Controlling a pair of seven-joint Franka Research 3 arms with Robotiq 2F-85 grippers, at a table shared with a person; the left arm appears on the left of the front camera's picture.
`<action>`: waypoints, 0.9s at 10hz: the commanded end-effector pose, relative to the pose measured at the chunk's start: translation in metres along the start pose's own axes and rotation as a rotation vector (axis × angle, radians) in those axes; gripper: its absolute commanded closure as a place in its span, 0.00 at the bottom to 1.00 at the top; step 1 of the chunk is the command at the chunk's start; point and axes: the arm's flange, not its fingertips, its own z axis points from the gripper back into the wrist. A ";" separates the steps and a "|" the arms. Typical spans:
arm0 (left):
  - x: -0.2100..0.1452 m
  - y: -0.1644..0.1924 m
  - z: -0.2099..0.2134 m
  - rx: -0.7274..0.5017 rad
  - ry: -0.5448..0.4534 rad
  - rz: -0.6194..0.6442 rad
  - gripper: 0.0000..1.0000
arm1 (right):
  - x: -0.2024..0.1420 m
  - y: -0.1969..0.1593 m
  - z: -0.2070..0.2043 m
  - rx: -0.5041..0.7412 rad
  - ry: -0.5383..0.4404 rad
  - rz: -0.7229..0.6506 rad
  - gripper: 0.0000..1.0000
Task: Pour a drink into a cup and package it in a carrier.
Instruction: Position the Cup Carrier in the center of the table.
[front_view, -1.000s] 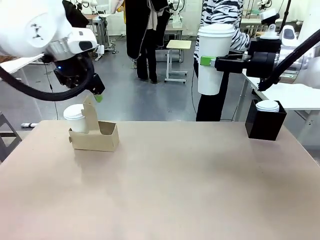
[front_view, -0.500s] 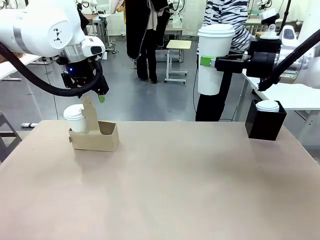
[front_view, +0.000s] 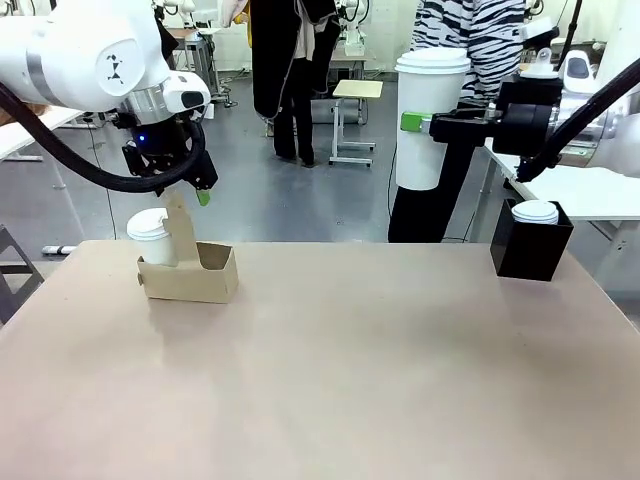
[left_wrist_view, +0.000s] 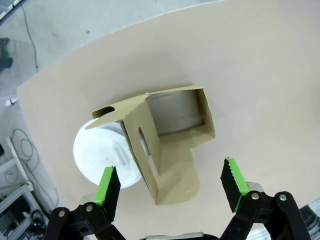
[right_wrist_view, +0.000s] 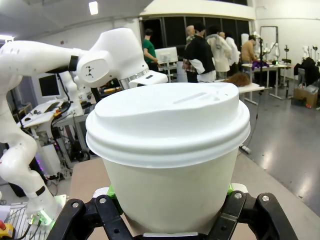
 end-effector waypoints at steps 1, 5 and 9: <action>0.008 0.009 -0.010 -0.017 0.010 0.040 0.00 | 0.004 -0.001 -0.003 0.008 -0.008 0.004 0.20; 0.010 0.012 -0.013 0.004 -0.006 0.091 0.58 | 0.004 -0.001 -0.003 0.008 -0.008 0.004 0.20; 0.011 0.013 -0.014 0.024 0.018 0.115 1.00 | 0.004 -0.001 -0.003 0.008 -0.008 0.004 0.20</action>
